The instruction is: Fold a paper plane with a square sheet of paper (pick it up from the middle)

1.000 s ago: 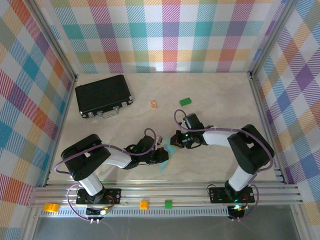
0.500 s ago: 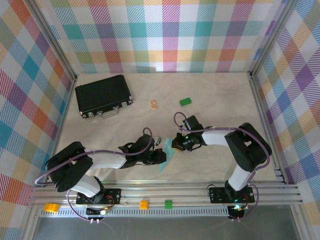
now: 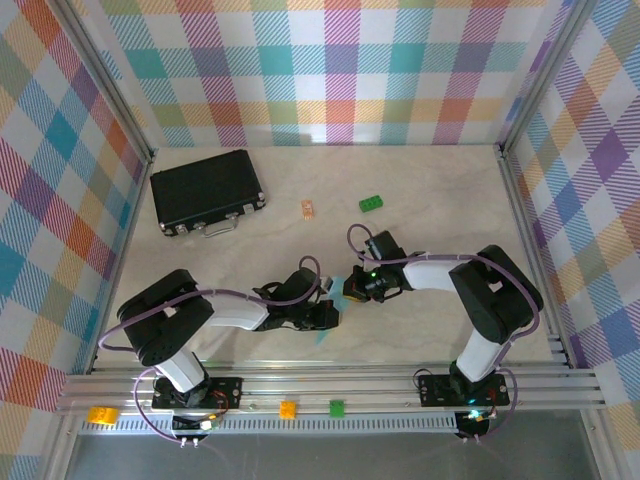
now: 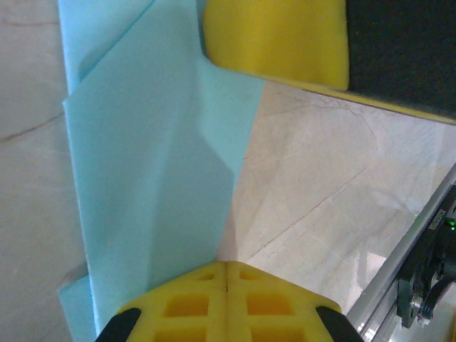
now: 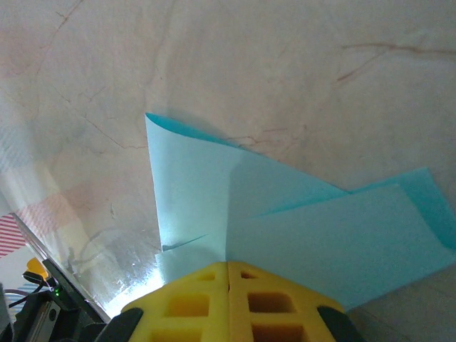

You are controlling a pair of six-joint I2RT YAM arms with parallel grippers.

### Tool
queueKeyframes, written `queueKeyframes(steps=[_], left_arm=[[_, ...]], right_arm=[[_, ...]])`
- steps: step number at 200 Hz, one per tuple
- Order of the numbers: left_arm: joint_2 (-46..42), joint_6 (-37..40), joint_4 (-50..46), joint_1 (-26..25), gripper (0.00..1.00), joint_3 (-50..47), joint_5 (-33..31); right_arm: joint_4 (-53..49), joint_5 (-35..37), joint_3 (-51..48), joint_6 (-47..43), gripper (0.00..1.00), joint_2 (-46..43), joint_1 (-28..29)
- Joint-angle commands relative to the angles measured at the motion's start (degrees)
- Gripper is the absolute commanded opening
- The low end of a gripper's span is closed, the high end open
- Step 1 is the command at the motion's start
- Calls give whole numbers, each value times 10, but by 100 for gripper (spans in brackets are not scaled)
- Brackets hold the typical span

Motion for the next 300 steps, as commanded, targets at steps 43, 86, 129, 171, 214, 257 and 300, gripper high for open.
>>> queueKeyframes(steps=[43, 86, 129, 171, 214, 257, 300], left_arm=[[-107, -4, -97, -23, 0, -97, 8], [-182, 1, -168, -27, 0, -135, -9], [-266, 18, -221, -30, 0, -130, -17], [-314, 12, -253, -8, 0, -89, -82], [-246, 2, -193, 53, 1, -41, -60], [-153, -1, -143, 93, 7, -8, -29], [-72, -3, -99, 100, 9, 19, 9]], right_arm=[[-73, 66, 9, -27, 0, 38, -3], [-70, 64, 14, -27, 0, 44, -4], [-41, 36, 12, -27, 0, 37, -3], [3, -41, 26, -45, 10, -12, -3], [-78, 23, 17, -60, 22, -116, -3], [-54, 39, -72, 3, 30, -204, -3], [-9, 10, -118, 45, 30, -224, -3]])
